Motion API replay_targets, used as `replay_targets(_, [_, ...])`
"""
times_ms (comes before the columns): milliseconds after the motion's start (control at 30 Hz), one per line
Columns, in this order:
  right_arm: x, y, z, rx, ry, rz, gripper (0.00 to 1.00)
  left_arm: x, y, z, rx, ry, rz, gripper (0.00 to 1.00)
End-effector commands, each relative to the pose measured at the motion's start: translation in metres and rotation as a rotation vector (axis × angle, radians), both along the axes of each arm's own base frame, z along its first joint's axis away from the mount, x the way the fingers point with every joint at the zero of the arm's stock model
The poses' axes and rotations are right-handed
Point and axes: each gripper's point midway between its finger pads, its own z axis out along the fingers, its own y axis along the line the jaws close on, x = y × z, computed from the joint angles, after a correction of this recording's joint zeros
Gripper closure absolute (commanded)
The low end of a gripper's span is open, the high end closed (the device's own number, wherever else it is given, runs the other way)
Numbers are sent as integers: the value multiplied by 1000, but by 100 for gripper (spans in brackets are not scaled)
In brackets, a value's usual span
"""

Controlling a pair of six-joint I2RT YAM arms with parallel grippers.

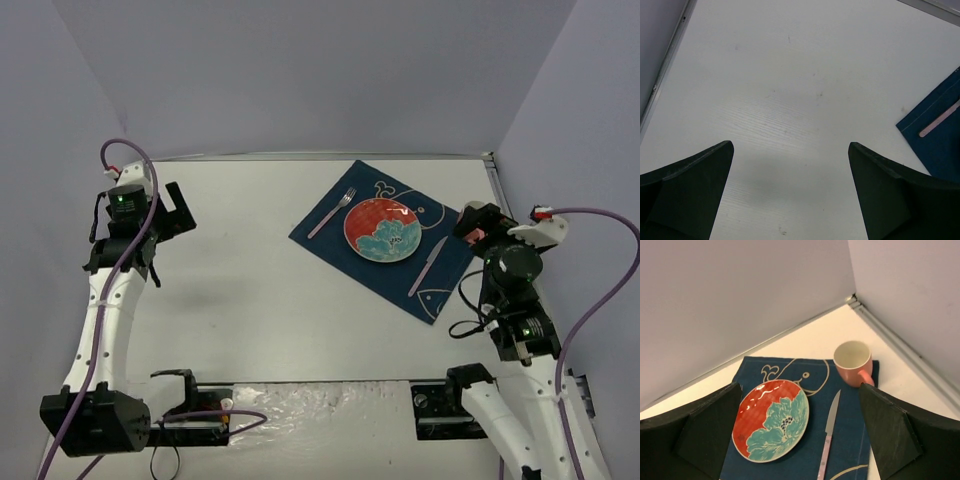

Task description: Set the dinner table for one person

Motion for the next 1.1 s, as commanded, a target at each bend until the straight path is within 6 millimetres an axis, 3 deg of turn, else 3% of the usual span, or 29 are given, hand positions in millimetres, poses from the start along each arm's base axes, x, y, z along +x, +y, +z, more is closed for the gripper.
replay_targets(0, [-38,-24,37,-107,-83,-76,0,-8,-19,44,-2,-131,-85,3])
replay_targets(300, [-85,-41,37,-162,-144,-123,0,-51,-38,38,12,-131,-151,3])
replay_targets(500, [-105,-48,30,-207,-180,-141,0,-76,-31,28,77,-154,-127,3])
replay_targets(800, [-100,-42,22,-219,-169,-106,0,-87,-22,1,121,-141,-85,3])
replay_targets(1067, [-97,-41,18,-245,-150,-93,0,-84,-16,-4,136,-111,-52,3])
